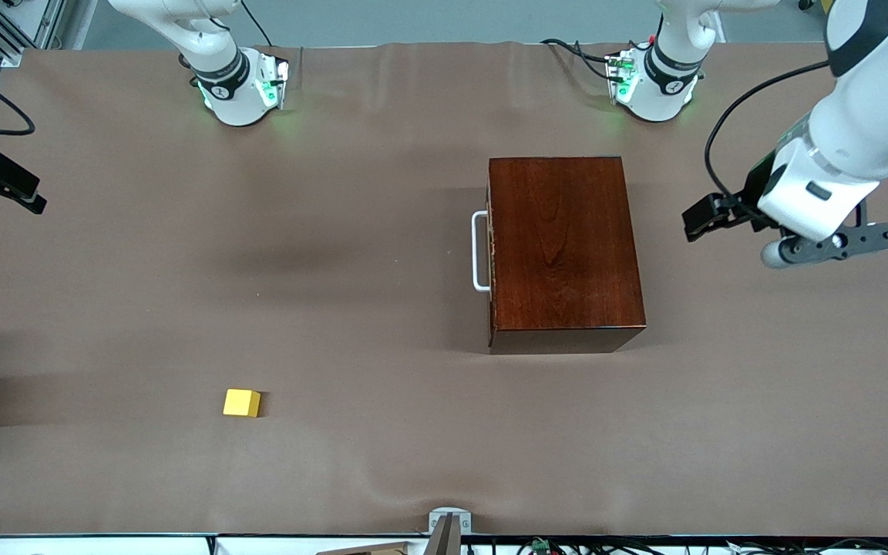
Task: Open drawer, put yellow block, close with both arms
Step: 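Move the left gripper over the wooden box toward the drawer handle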
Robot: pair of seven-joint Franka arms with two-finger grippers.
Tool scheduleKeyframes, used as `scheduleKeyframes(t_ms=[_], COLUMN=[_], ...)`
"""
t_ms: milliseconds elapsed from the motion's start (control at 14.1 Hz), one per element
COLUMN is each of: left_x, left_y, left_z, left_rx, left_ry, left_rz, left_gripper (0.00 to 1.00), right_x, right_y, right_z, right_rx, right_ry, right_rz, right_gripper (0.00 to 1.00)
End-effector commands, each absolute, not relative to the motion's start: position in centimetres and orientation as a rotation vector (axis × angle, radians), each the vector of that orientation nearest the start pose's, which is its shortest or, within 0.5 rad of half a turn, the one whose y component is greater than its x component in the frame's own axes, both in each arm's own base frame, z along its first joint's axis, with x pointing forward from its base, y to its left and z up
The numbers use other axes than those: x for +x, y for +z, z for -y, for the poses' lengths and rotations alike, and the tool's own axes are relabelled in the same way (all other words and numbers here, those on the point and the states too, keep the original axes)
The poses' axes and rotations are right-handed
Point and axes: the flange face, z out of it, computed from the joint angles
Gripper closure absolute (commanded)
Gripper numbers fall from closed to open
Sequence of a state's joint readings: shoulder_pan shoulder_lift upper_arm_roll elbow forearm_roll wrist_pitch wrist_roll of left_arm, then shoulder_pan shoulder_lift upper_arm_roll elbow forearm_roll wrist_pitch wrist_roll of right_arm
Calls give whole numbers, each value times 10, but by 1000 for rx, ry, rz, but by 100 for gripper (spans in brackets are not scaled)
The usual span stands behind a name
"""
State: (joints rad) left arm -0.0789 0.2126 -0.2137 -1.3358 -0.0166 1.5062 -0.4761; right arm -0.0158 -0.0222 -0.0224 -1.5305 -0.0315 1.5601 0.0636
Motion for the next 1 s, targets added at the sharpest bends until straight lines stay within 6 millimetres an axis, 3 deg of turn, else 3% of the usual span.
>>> scheduleKeyframes(t_ms=[0,142,569,925], left_x=[594,594,591,598], left_y=[615,615,612,617], left_z=[169,171,201,207], left_rx=[-3207,-3207,-3186,-3155], left_ry=[135,139,179,94], left_rz=[375,403,469,790], left_gripper=[0,0,0,0], right_x=[548,547,548,548], right_y=[658,658,655,655], right_z=[24,24,23,21], right_rx=[-3161,-3161,-3162,-3162], right_ry=[-85,-80,-71,-71], right_rz=[-145,-145,-143,-140], right_gripper=[0,0,0,0])
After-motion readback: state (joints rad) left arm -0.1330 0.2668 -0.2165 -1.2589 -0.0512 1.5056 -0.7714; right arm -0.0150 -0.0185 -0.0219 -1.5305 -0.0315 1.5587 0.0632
